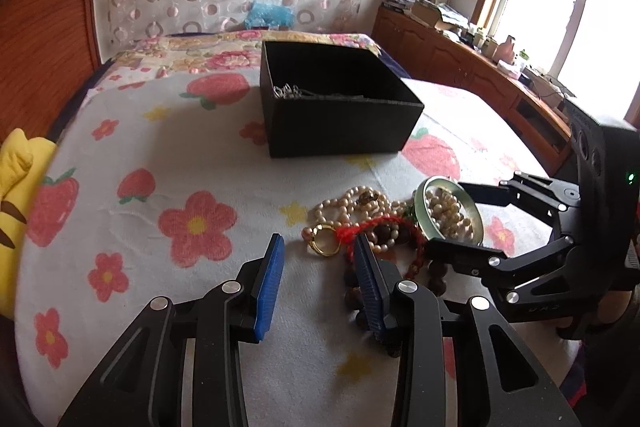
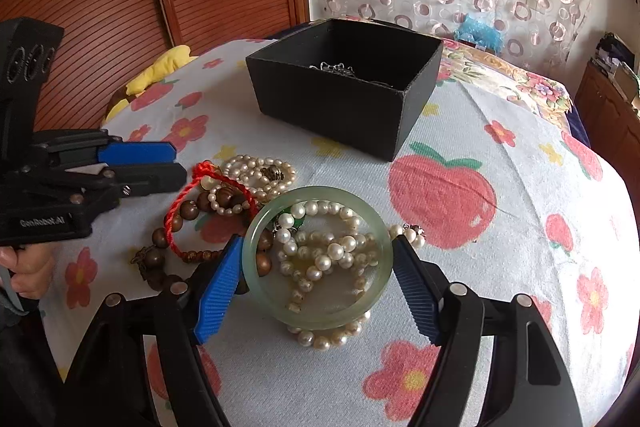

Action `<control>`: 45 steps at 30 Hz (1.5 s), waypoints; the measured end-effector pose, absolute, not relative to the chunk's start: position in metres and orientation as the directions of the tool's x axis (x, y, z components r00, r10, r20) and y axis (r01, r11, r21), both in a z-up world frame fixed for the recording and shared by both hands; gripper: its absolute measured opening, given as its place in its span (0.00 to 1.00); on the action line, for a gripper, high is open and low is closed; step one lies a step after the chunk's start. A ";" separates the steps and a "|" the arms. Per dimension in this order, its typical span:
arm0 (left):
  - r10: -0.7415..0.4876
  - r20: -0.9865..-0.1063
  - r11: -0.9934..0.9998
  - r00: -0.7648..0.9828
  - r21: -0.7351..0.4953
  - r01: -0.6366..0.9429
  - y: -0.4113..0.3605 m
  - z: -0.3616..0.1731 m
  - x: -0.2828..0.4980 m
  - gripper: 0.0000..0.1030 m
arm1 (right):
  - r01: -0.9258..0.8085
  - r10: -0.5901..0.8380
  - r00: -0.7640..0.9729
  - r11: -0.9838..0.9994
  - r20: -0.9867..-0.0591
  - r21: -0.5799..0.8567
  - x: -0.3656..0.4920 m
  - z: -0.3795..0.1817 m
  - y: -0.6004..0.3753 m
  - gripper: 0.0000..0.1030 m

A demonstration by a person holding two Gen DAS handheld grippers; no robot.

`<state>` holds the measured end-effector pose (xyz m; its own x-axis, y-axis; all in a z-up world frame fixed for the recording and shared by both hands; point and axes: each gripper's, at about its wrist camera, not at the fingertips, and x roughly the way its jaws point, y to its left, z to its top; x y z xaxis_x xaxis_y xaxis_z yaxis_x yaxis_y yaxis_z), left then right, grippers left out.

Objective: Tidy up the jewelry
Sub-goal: 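Grasp the red string bracelet with the left tool while the right tool grasps the jade bangle, then carry the red bracelet and jade bangle over the black box with both tools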

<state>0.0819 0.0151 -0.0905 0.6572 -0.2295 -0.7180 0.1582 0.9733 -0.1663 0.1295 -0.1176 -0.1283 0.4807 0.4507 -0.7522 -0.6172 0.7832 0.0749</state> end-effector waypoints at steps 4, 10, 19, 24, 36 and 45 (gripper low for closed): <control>-0.236 -0.710 0.972 0.664 -0.175 0.158 0.017 -0.086 0.082 0.33 | -0.617 0.450 0.481 0.783 -0.752 0.074 0.129 -0.128 -0.118 0.74; -0.266 -0.723 0.964 0.637 -0.190 0.186 0.006 -0.093 0.091 0.33 | -0.617 0.450 0.482 0.783 -0.752 0.073 0.129 -0.128 -0.118 0.74; -0.294 -0.729 0.956 0.618 -0.215 0.201 -0.001 -0.099 0.101 0.08 | -0.616 0.442 0.491 0.786 -0.751 0.059 0.129 -0.128 -0.117 0.74; -0.285 -0.712 0.959 0.642 -0.203 0.200 0.001 -0.095 0.094 0.06 | -0.616 0.441 0.492 0.786 -0.751 0.058 0.128 -0.128 -0.116 0.74; -0.246 -0.622 0.969 0.743 -0.146 0.199 0.001 -0.053 0.069 0.05 | -0.618 0.444 0.489 0.784 -0.751 0.062 0.129 -0.129 -0.115 0.72; -0.240 -0.592 0.971 0.770 -0.128 0.204 0.005 -0.040 0.068 0.05 | -0.618 0.450 0.551 0.786 -0.703 0.019 0.124 -0.109 -0.118 0.72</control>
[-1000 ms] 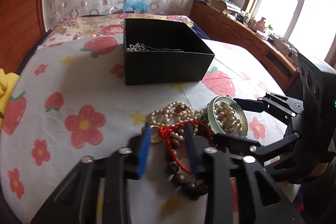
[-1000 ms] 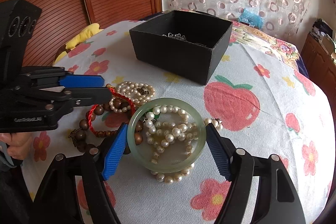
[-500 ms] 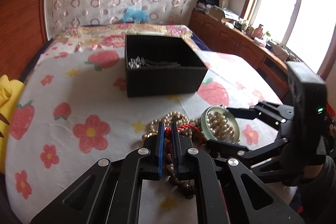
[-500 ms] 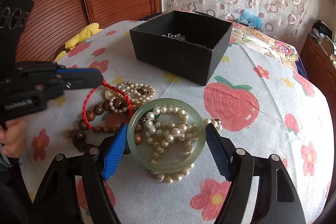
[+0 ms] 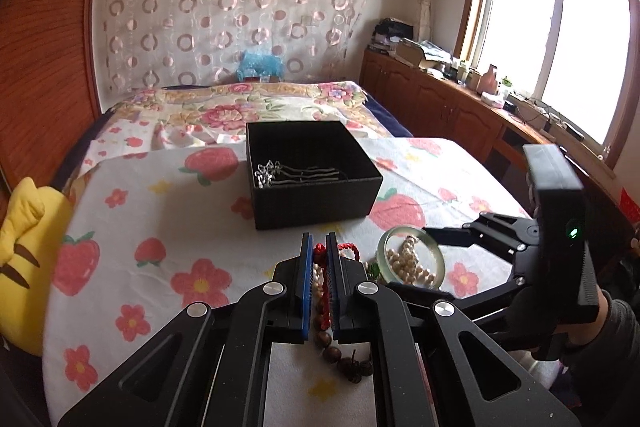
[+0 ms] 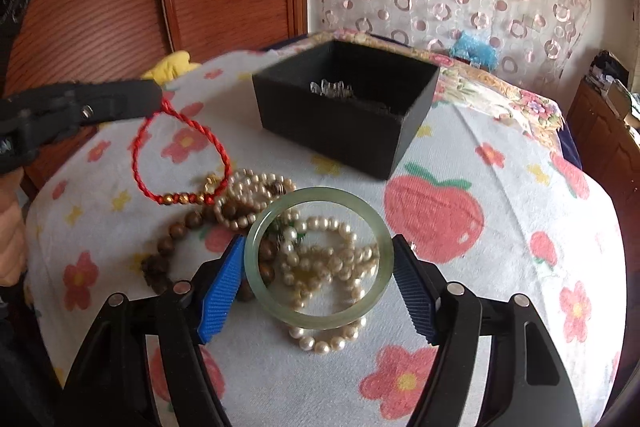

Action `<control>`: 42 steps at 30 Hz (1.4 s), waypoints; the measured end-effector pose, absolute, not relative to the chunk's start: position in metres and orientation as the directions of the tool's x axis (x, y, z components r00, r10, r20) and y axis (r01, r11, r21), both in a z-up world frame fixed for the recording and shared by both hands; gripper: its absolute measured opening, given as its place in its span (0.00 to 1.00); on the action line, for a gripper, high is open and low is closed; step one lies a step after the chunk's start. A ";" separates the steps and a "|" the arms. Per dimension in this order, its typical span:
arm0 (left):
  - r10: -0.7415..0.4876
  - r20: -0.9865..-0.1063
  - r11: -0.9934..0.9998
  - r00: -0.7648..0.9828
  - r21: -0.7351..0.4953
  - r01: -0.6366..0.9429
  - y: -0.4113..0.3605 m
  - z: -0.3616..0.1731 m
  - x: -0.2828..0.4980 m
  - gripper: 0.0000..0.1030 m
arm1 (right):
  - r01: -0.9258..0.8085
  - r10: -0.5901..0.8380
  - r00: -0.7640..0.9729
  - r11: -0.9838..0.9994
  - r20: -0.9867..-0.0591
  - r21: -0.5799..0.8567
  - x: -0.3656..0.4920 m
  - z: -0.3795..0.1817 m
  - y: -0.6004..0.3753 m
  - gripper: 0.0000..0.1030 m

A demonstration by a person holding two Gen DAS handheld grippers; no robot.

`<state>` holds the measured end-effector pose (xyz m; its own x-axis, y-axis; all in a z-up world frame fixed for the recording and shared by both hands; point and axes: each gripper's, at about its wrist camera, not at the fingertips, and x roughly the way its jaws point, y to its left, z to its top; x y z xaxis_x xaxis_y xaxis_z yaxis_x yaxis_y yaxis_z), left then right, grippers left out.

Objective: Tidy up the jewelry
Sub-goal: 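Carry the red bracelet and jade bangle over the black box with both tools, then open the right tool to drop the bangle while the left tool releases the red bracelet into the box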

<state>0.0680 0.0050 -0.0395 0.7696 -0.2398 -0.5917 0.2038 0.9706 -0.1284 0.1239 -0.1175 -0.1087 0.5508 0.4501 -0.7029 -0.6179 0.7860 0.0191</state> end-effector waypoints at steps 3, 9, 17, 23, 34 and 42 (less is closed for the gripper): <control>-0.239 -0.577 0.971 0.781 -0.121 0.207 0.005 -0.032 0.071 0.06 | -0.621 0.460 0.571 0.784 -0.680 0.010 0.129 -0.094 -0.120 0.72; -0.233 -0.541 0.972 0.808 -0.110 0.206 0.009 -0.014 0.082 0.05 | -0.632 0.478 0.589 0.775 -0.652 -0.003 0.147 -0.075 -0.119 0.72; -0.215 -0.514 0.976 0.831 -0.102 0.190 0.022 0.005 0.106 0.05 | -0.645 0.488 0.597 0.764 -0.637 -0.020 0.182 -0.062 -0.111 0.72; -0.199 -0.510 0.980 0.837 -0.104 0.170 0.032 0.012 0.127 0.05 | -0.664 0.491 0.580 0.748 -0.650 -0.027 0.219 -0.065 -0.096 0.72; -0.192 -0.521 0.981 0.832 -0.105 0.161 0.043 0.014 0.158 0.05 | -0.705 0.486 0.533 0.708 -0.692 -0.046 0.267 -0.081 -0.068 0.72; -0.197 -0.541 0.980 0.818 -0.099 0.170 0.040 0.009 0.185 0.05 | -0.707 0.493 0.502 0.707 -0.711 -0.008 0.275 -0.090 -0.068 0.73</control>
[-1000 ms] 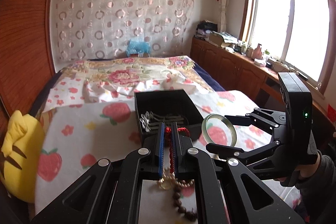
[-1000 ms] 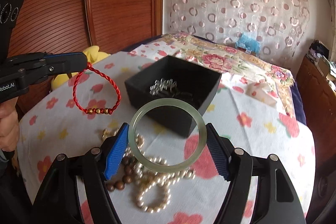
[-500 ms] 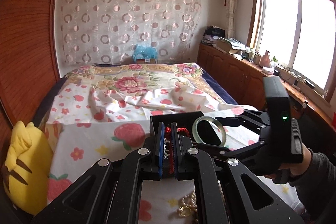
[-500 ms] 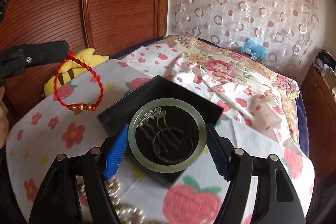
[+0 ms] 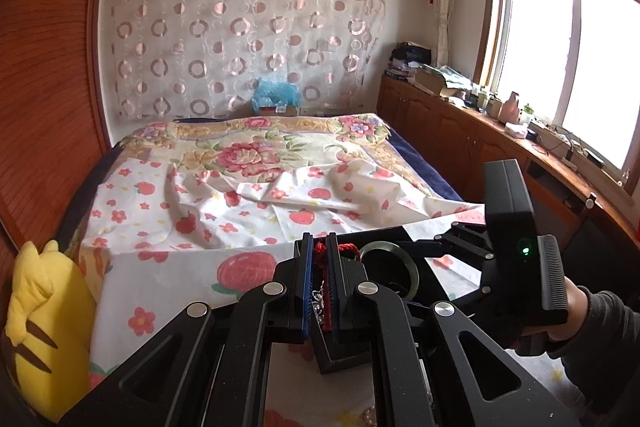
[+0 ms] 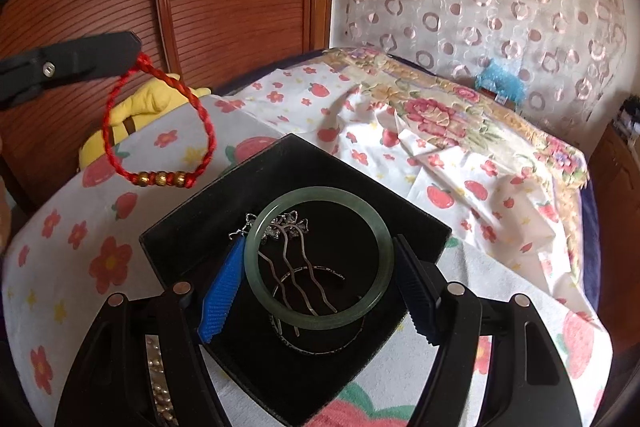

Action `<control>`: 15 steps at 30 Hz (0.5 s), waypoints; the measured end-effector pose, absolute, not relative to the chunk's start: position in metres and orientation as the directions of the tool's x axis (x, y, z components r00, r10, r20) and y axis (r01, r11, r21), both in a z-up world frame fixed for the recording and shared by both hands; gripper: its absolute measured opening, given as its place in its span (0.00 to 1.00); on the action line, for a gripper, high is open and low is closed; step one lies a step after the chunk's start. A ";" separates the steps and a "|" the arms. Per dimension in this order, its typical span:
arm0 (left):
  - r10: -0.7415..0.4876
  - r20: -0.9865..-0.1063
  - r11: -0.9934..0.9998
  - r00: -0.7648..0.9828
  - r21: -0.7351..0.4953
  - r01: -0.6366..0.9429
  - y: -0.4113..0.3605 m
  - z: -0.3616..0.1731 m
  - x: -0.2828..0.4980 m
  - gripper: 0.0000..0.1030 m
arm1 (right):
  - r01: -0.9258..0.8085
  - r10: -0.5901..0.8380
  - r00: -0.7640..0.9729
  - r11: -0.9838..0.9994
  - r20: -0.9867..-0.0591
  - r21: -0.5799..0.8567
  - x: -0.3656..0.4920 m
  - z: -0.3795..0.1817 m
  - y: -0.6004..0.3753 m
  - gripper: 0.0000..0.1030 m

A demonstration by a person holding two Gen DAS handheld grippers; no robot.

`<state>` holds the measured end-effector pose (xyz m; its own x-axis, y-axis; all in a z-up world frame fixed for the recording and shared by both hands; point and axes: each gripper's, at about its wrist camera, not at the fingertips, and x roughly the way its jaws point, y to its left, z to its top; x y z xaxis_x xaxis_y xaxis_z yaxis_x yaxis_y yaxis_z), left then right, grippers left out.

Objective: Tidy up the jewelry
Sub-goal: 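Open the right tool to drop the bangle while the left tool releases the red bracelet into the box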

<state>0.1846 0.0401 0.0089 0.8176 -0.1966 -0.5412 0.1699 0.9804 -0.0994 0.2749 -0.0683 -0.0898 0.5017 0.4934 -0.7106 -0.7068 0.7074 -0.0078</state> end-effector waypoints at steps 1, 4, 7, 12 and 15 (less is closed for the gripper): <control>-0.196 -0.543 0.981 0.816 -0.097 0.170 0.040 0.008 0.186 0.05 | -0.705 0.492 0.503 0.709 -0.711 -0.009 0.276 -0.090 -0.069 0.73; -0.197 -0.549 0.980 0.812 -0.095 0.174 0.039 0.005 0.193 0.05 | -0.710 0.502 0.495 0.704 -0.709 0.003 0.278 -0.090 -0.070 0.73; -0.199 -0.551 0.980 0.810 -0.098 0.174 0.038 0.004 0.195 0.05 | -0.713 0.501 0.498 0.701 -0.708 -0.006 0.277 -0.090 -0.069 0.73; -0.201 -0.561 0.979 0.803 -0.099 0.176 0.035 -0.003 0.204 0.05 | -0.711 0.511 0.504 0.703 -0.697 0.001 0.277 -0.088 -0.074 0.74; -0.205 -0.567 0.978 0.798 -0.099 0.181 0.034 -0.007 0.208 0.06 | -0.692 0.514 0.525 0.722 -0.678 0.012 0.276 -0.081 -0.083 0.74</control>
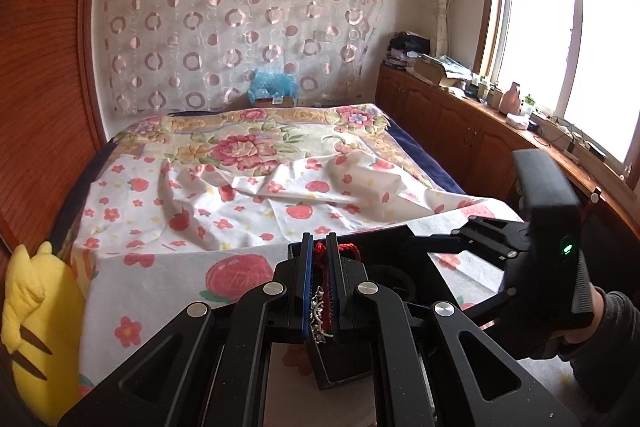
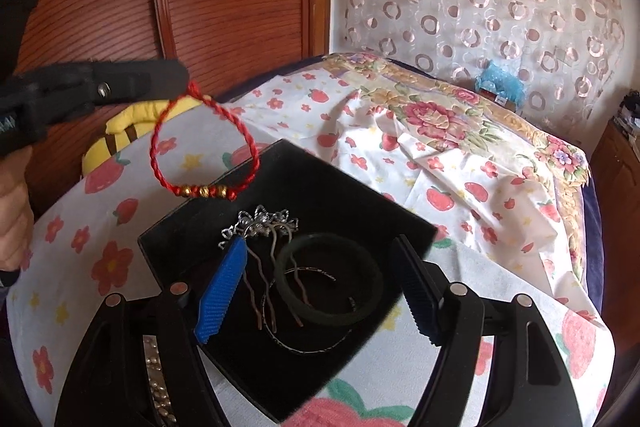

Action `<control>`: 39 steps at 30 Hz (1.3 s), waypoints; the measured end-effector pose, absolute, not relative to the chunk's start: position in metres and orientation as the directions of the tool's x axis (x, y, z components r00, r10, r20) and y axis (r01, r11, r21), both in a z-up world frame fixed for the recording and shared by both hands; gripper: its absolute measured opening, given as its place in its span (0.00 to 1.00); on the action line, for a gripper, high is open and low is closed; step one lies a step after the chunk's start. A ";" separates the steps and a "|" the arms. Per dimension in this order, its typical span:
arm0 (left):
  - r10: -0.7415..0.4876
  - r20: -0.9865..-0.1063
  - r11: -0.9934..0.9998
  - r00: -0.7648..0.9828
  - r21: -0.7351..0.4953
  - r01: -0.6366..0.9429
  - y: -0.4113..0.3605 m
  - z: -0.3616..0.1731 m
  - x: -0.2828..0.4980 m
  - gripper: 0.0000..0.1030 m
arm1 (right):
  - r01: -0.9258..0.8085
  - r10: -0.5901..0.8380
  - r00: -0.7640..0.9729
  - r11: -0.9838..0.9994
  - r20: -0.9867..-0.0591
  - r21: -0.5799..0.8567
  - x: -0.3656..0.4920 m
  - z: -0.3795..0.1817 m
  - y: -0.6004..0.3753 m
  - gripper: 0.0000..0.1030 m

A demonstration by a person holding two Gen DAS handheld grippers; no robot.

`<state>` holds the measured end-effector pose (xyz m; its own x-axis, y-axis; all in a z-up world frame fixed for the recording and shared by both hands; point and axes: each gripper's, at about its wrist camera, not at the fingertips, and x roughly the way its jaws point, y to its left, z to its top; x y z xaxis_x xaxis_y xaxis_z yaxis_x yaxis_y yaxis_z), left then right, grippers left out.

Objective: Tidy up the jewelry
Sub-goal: 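Open the right tool to drop the bangle while the left tool releases the red bracelet into the box, then reach to the pile and grasp the brown wooden bead bracelet with the left tool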

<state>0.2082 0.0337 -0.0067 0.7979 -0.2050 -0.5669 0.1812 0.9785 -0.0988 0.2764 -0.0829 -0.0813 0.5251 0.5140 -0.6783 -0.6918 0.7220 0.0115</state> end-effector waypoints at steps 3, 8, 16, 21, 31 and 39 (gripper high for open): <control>-0.217 -0.575 0.976 0.789 -0.102 0.194 0.030 -0.010 0.213 0.05 | -0.678 0.515 0.546 0.735 -0.661 0.013 0.275 -0.073 -0.092 0.74; -0.247 -0.589 0.968 0.769 -0.113 0.224 0.020 -0.017 0.215 0.06 | -0.643 0.489 0.586 0.766 -0.646 -0.005 0.276 -0.065 -0.111 0.75; -0.249 -0.609 0.965 0.753 -0.089 0.247 0.008 -0.022 0.208 0.08 | -0.609 0.462 0.605 0.793 -0.649 -0.003 0.272 -0.066 -0.130 0.75; -0.237 -0.611 0.969 0.755 -0.091 0.231 0.012 -0.021 0.199 0.17 | -0.605 0.455 0.607 0.796 -0.651 -0.008 0.258 -0.067 -0.134 0.75; -0.204 -0.636 0.978 0.745 -0.096 0.186 0.024 -0.034 0.149 0.18 | -0.588 0.449 0.606 0.809 -0.657 0.010 0.210 -0.069 -0.145 0.74; -0.189 -0.647 0.981 0.739 -0.088 0.174 0.029 -0.047 0.104 0.25 | -0.557 0.428 0.609 0.830 -0.667 0.024 0.166 -0.080 -0.156 0.74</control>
